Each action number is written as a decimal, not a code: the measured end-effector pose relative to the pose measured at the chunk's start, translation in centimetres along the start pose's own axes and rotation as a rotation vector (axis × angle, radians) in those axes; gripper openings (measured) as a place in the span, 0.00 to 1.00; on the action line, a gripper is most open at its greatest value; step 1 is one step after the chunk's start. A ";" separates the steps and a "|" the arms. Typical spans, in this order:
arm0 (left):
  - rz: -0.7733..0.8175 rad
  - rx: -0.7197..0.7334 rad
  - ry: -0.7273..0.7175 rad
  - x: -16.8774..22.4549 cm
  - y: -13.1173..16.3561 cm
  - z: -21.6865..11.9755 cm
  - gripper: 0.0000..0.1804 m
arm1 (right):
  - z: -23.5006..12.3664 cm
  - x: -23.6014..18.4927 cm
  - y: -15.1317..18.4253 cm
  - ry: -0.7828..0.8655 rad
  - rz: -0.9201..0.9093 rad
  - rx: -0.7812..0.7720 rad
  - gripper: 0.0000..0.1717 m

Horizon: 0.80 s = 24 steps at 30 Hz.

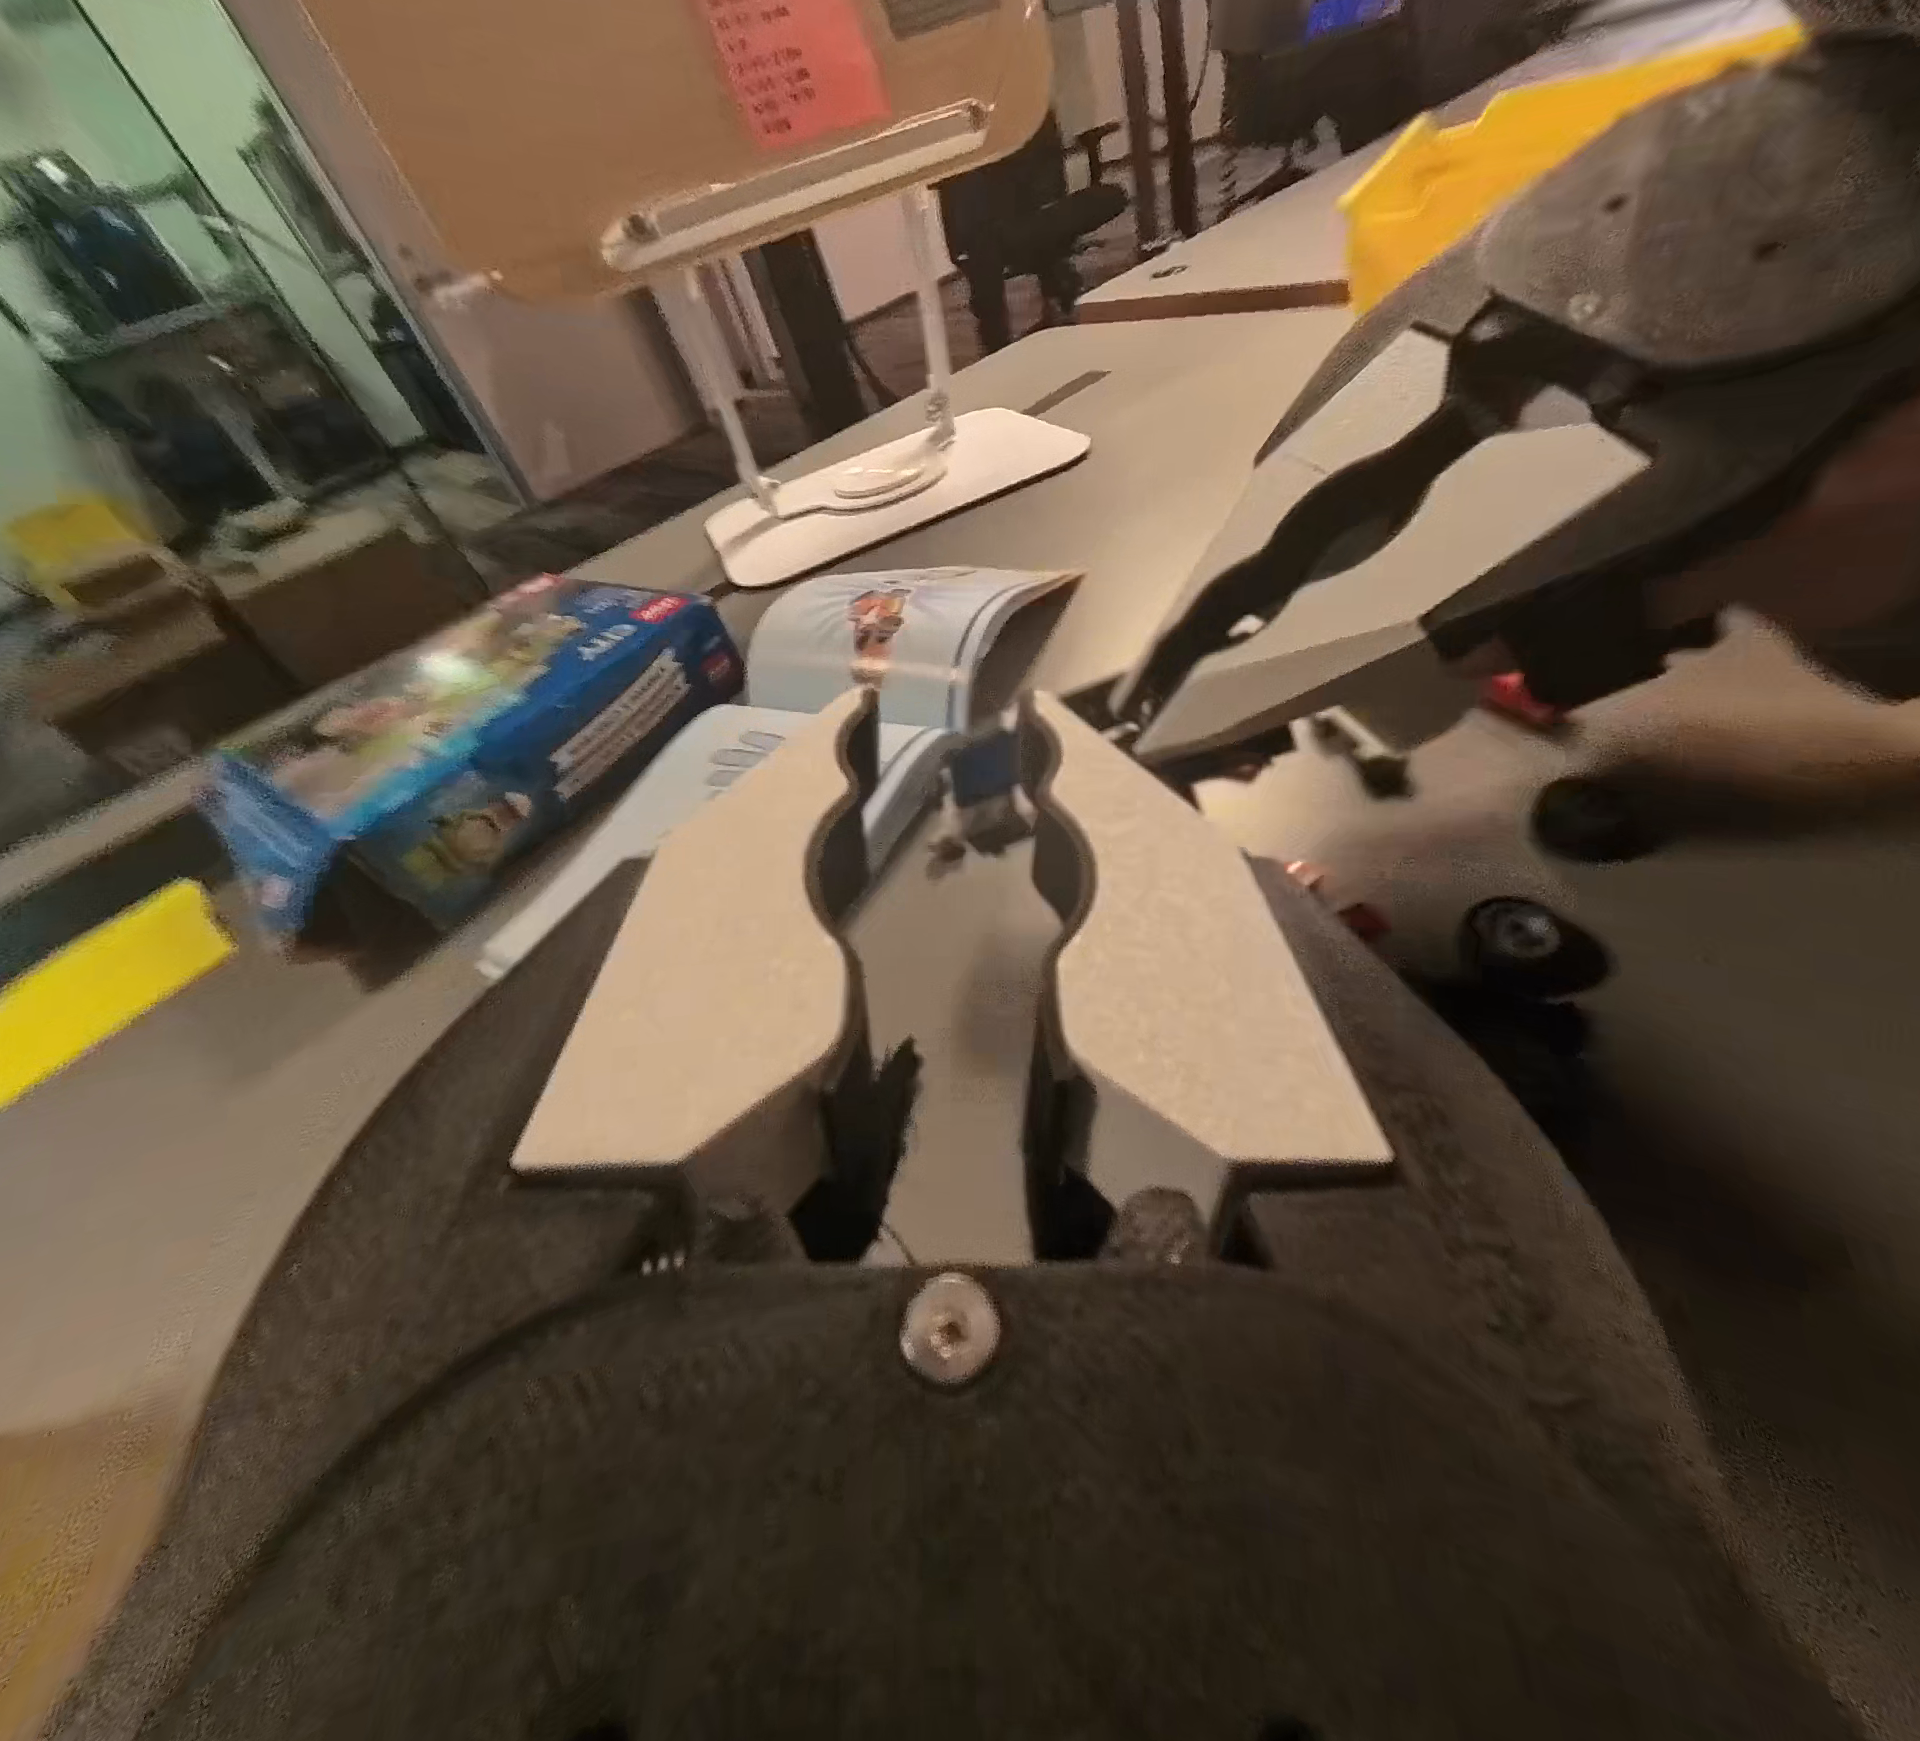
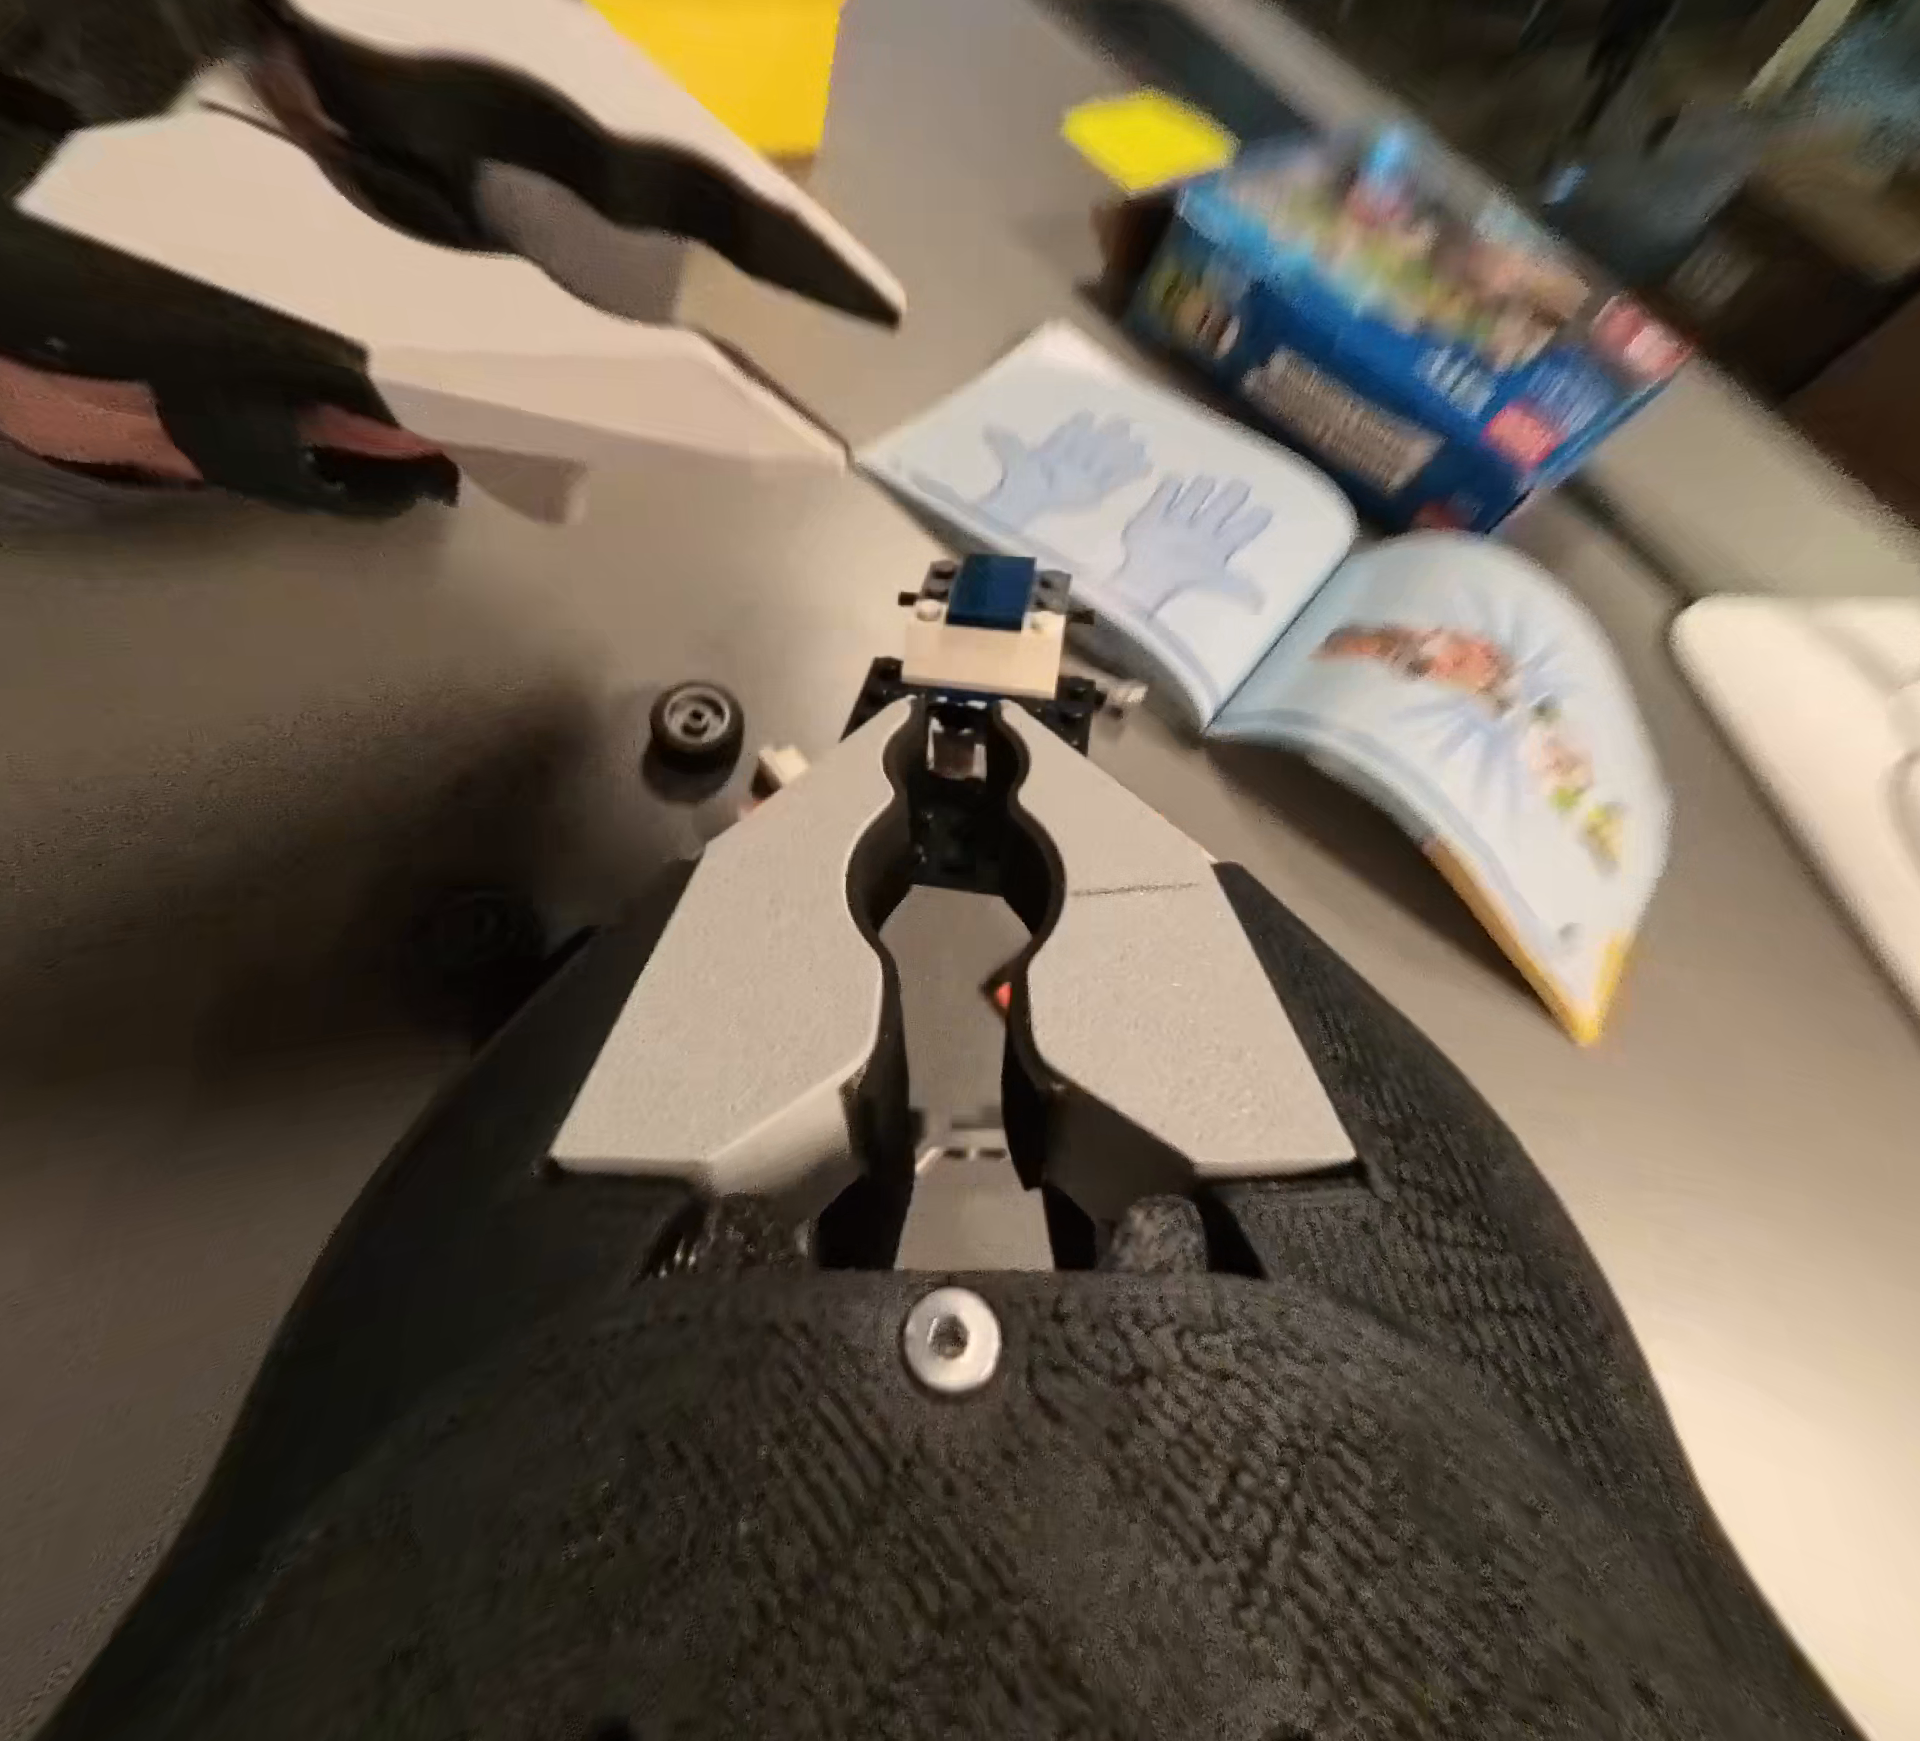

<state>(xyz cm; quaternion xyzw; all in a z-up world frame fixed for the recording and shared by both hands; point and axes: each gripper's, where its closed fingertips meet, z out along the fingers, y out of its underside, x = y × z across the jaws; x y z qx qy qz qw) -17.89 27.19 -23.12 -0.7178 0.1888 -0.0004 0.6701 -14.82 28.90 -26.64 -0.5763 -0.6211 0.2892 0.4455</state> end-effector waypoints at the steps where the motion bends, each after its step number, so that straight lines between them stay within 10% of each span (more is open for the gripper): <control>1: -0.071 0.015 0.032 0.2 -0.3 -0.1 0.17 | -0.4 0.0 -0.8 0.029 -0.046 0.042 0.05; 9: -0.579 0.079 0.297 0.7 -1.3 -0.6 0.42 | -2.8 -3.2 -5.3 0.099 -0.384 0.332 0.05; 15: -0.680 0.163 0.602 3.7 -3.4 -2.1 0.11 | -3.7 -3.9 -6.2 0.072 -0.381 0.409 0.05; 24: -0.591 0.105 0.463 2.7 -2.3 -1.2 0.09 | -2.4 -3.0 -5.2 0.032 -0.196 0.338 0.05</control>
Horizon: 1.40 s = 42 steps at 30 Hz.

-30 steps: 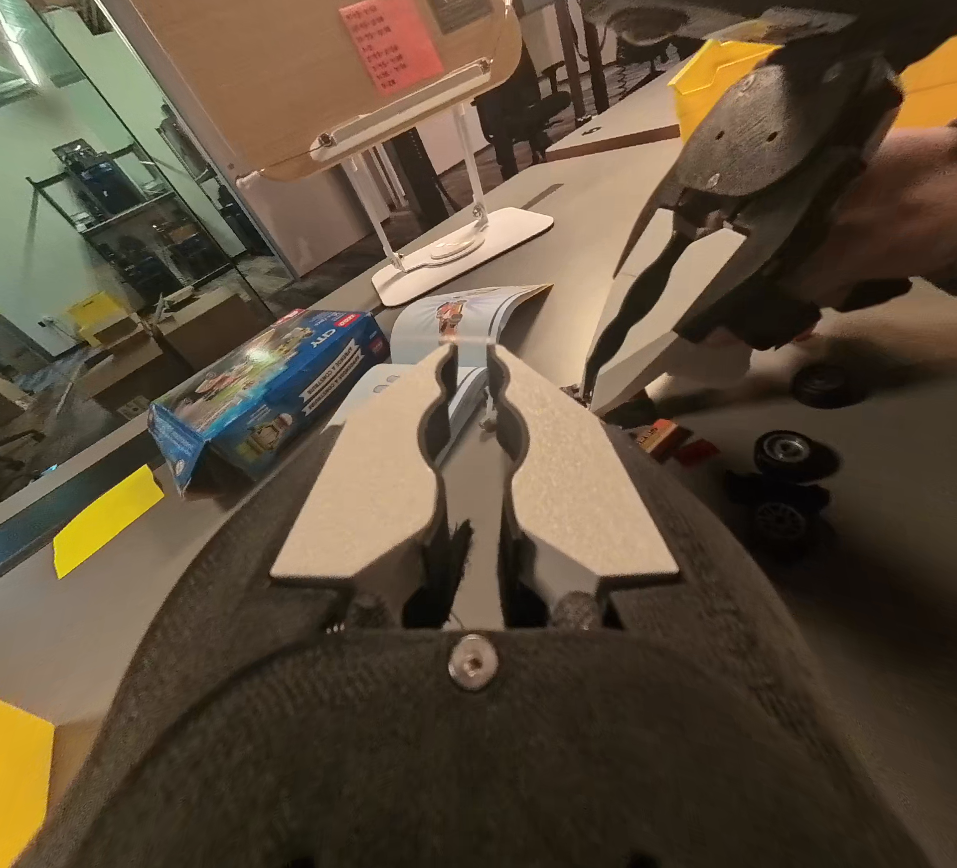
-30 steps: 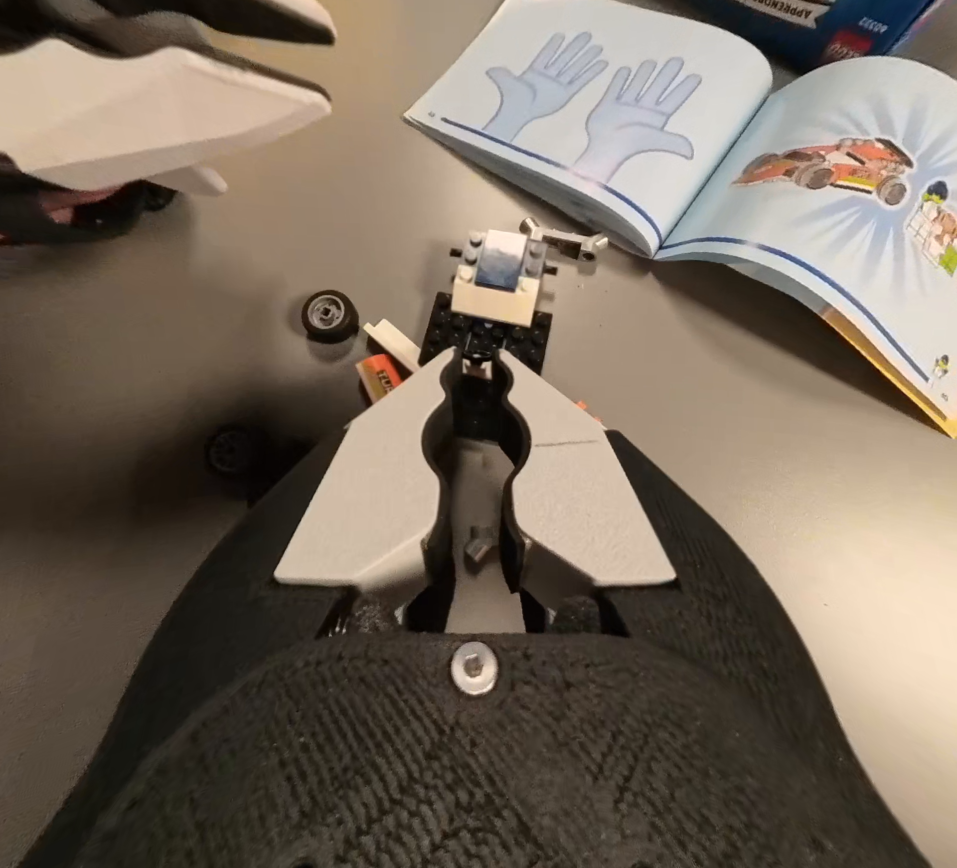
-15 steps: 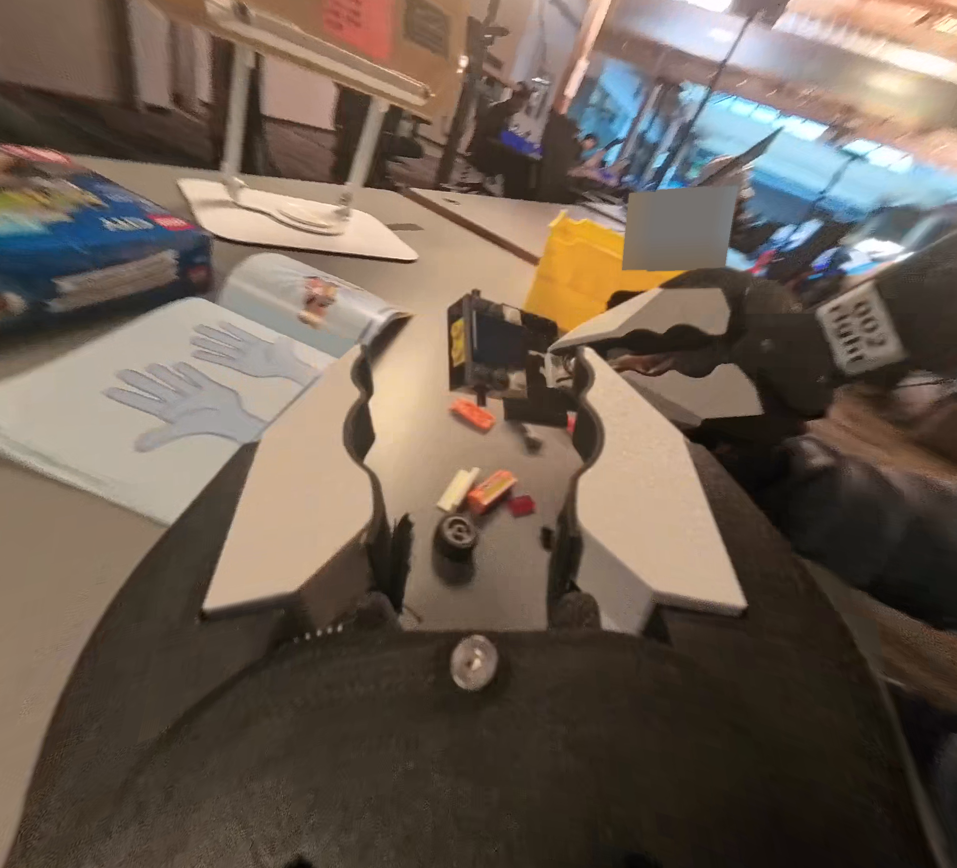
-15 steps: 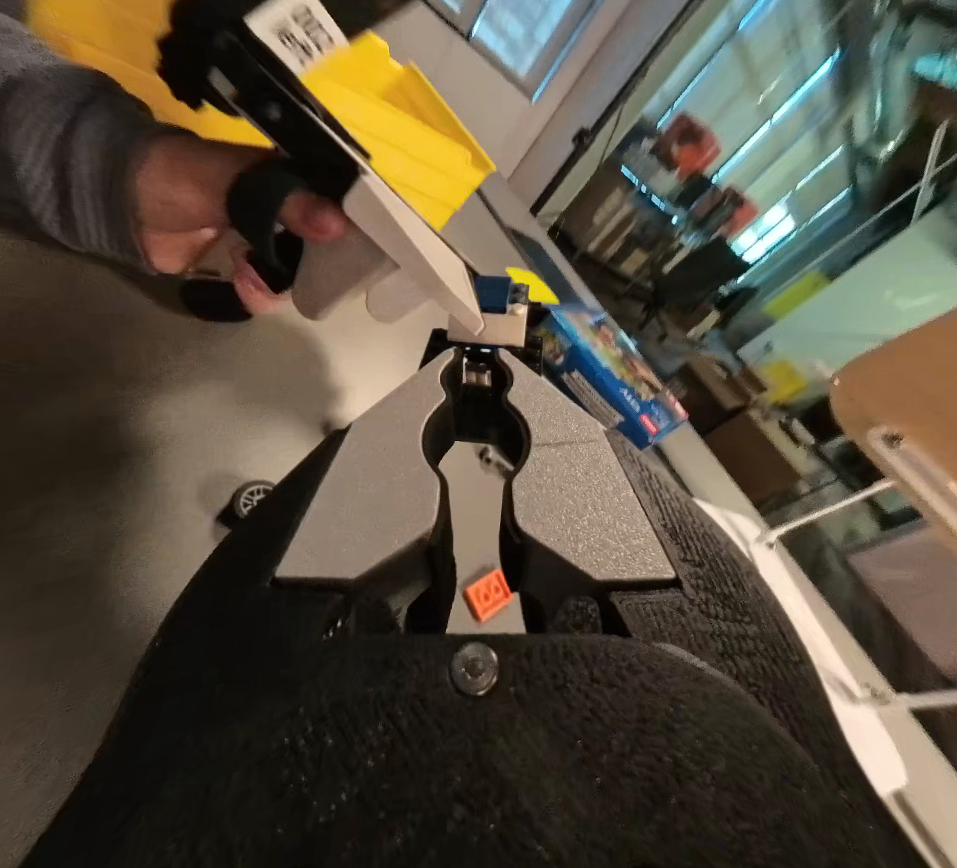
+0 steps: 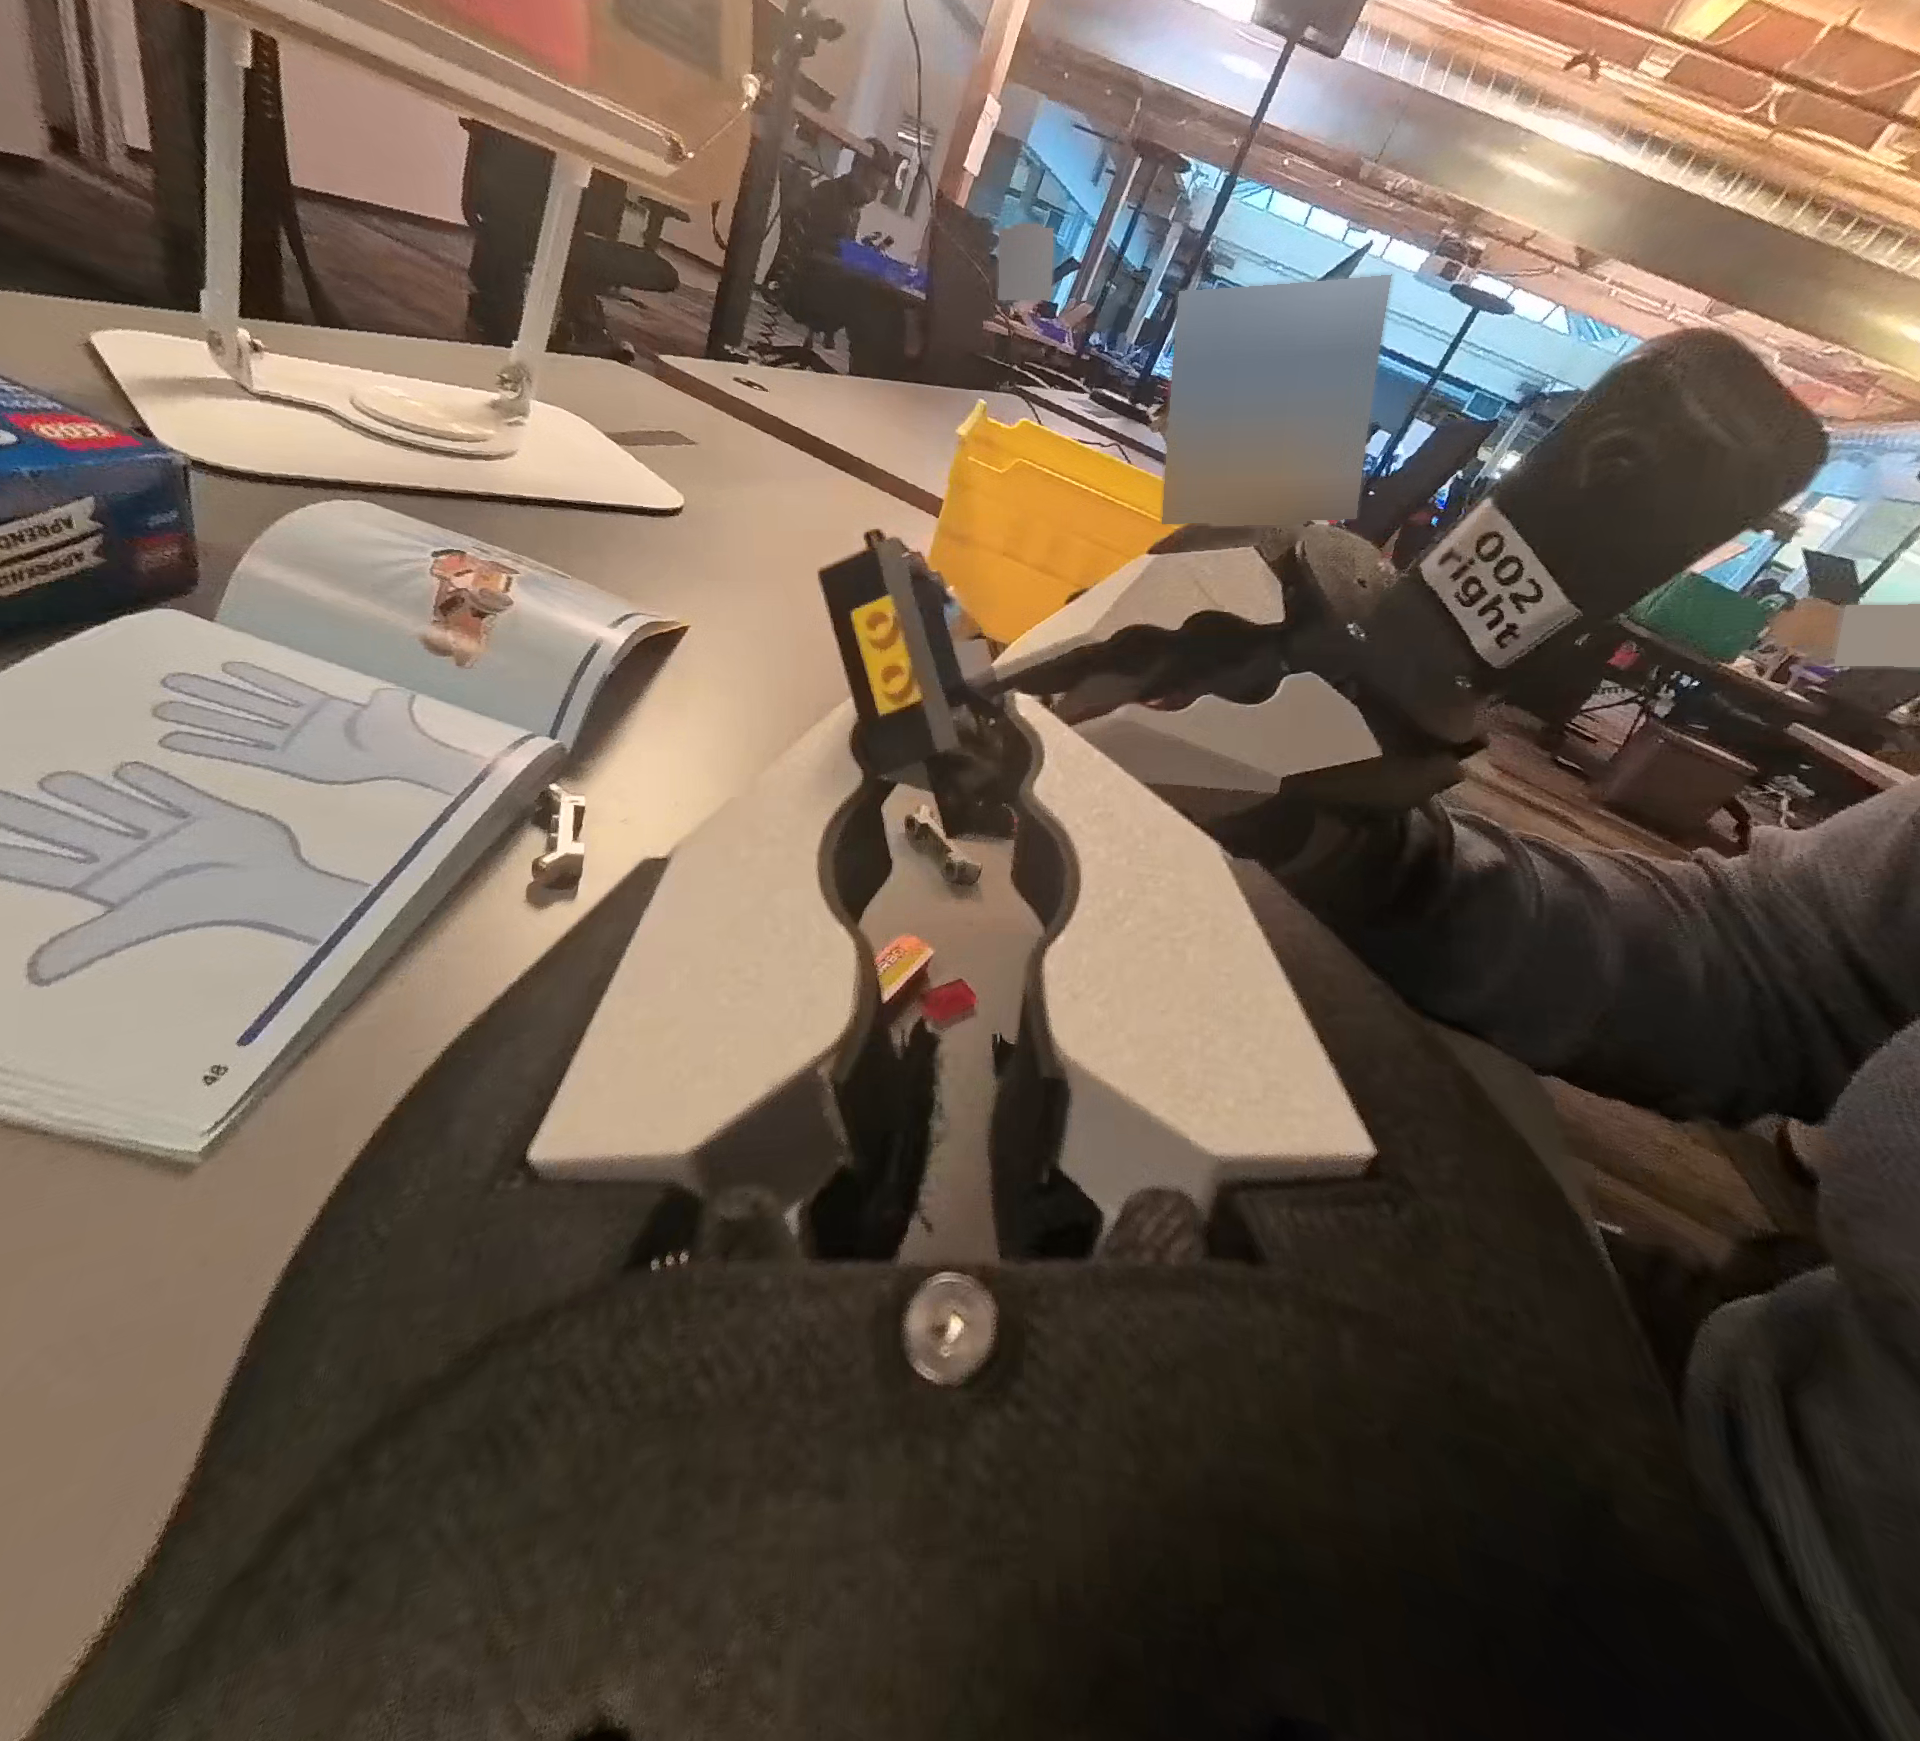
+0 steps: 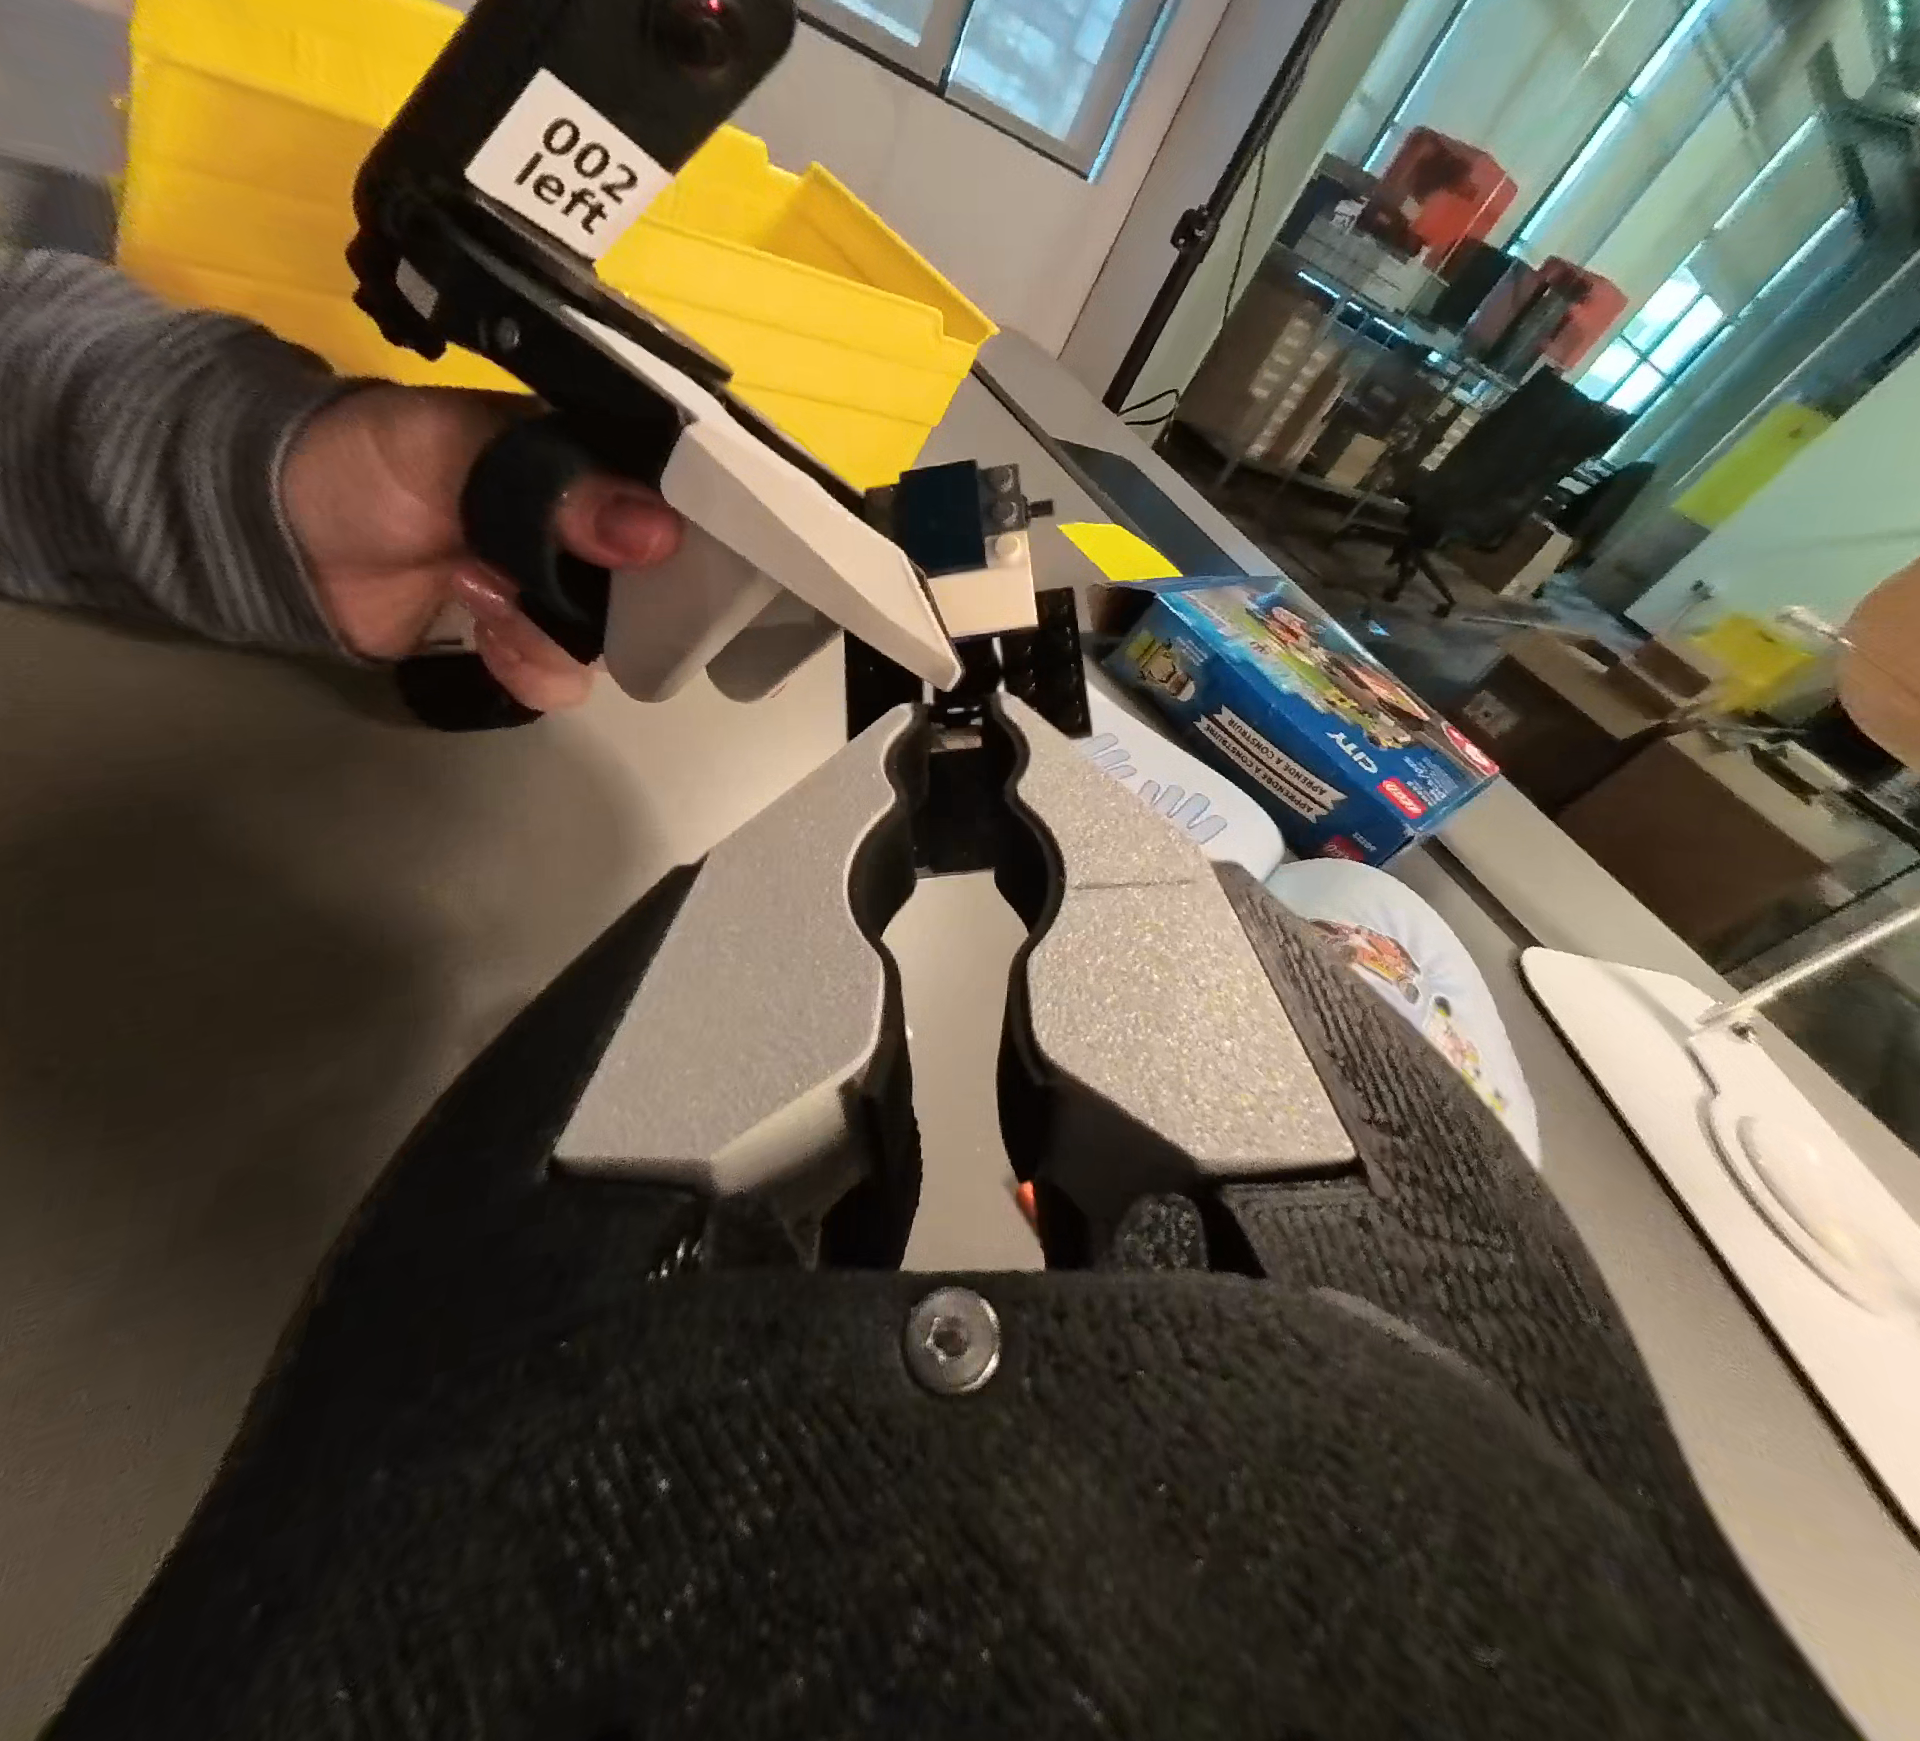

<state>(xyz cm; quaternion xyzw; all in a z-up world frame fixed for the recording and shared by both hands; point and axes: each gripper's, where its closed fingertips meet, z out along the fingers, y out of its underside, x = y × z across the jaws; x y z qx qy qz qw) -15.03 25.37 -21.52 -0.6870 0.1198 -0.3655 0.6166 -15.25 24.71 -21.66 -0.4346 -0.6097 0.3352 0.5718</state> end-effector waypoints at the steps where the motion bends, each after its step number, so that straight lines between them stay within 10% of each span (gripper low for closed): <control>1: -0.016 0.002 -0.035 -0.6 0.0 0.0 0.09 | -0.2 -0.2 -0.8 -0.011 0.014 0.051 0.05; 6: -0.139 0.104 -0.166 -5.1 -1.7 -2.9 0.09 | -2.2 3.0 -2.2 0.045 0.242 0.192 0.05; 17: -0.045 0.031 -0.086 -2.8 -0.7 -1.3 0.10 | -1.6 1.0 10.6 -0.125 0.456 -0.506 0.06; 22: -0.028 0.012 -0.072 -2.4 -0.4 -1.1 0.10 | -1.1 0.7 9.7 -0.107 0.381 -0.485 0.27; 30: 0.015 -0.017 -0.062 -1.9 0.0 -0.9 0.10 | -1.6 -0.8 10.4 -0.212 0.506 -0.543 0.36; 35: 0.048 -0.021 -0.024 -1.1 0.1 -0.8 0.10 | -0.8 -0.2 5.8 -0.184 0.425 -0.316 0.38; 42: 0.229 -0.025 0.254 4.4 1.0 -0.6 0.10 | -3.4 -1.2 -2.3 -0.572 0.838 0.136 0.28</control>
